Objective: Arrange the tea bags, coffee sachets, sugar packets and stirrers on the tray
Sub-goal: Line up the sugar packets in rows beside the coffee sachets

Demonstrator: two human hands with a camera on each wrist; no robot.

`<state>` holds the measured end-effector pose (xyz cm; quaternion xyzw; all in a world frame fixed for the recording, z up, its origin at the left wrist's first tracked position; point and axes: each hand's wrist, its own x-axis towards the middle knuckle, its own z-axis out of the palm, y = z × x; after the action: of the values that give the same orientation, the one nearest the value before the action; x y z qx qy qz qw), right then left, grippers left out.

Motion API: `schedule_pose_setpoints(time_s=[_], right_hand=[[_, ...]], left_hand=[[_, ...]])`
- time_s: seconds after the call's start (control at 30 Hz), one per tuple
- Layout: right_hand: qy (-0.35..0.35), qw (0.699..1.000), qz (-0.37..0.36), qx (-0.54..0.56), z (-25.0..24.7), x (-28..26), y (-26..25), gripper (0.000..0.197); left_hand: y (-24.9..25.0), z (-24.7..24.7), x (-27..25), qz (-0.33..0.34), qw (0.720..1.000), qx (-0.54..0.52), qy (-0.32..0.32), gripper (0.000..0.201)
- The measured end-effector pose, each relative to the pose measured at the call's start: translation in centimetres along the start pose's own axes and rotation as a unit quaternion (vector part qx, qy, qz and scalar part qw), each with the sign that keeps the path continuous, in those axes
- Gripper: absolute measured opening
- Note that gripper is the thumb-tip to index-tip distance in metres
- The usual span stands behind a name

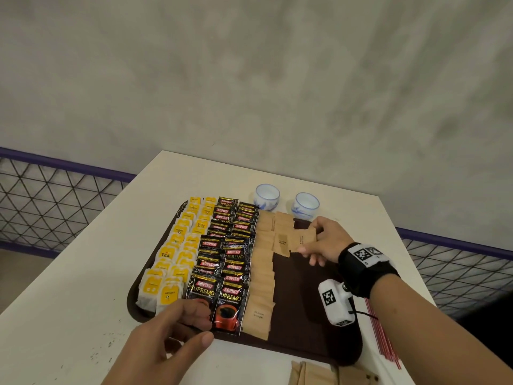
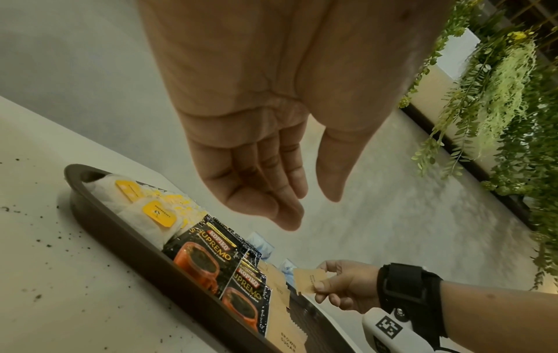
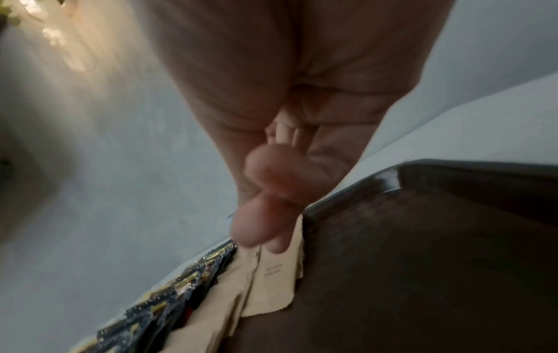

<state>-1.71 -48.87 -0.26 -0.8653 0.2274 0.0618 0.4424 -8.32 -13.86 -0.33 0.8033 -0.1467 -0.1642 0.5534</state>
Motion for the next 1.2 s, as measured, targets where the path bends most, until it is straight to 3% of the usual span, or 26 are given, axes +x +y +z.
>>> schedule_pose_setpoints(time_s=[0.1, 0.27, 0.4, 0.9, 0.97, 1.03, 1.13, 1.2], right_hand=[[-0.045, 0.998, -0.018, -0.038, 0.1, 0.4, -0.1, 0.018], [-0.046, 0.991, -0.034, -0.125, 0.8, 1.5, 0.5, 0.030], [-0.014, 0.988, -0.025, -0.153, 2.2, 2.2, 0.5, 0.018], [0.111, 0.986, 0.004, -0.127, 5.3, 4.9, 1.4, 0.028], [0.120, 0.986, 0.006, -0.114, 5.4, 4.9, 1.5, 0.027], [0.127, 0.987, 0.004, -0.095, 5.2, 4.7, 1.7, 0.026], [0.133, 0.987, -0.005, -0.085, 4.6, 3.7, 1.6, 0.025], [0.130, 0.989, -0.018, -0.070, 3.7, 2.3, 1.0, 0.024]], left_hand=[[0.0, 0.0, 0.0, 0.000, 1.000, 0.003, -0.005, 0.082], [-0.1, 0.0, 0.1, -0.006, 1.000, 0.010, -0.016, 0.083], [-0.1, -0.1, 0.2, -0.010, 1.000, 0.022, -0.017, 0.084], [0.3, 0.2, 0.4, -0.032, 0.997, 0.054, -0.044, 0.086], [0.4, 0.4, 0.4, -0.023, 0.997, 0.057, -0.051, 0.074], [0.4, 0.7, 0.3, -0.018, 0.997, 0.058, -0.051, 0.045], [-0.3, 1.4, 0.2, 0.003, 0.994, 0.085, -0.066, 0.035], [-0.3, 2.4, 0.2, 0.006, 0.990, 0.099, -0.099, 0.016]])
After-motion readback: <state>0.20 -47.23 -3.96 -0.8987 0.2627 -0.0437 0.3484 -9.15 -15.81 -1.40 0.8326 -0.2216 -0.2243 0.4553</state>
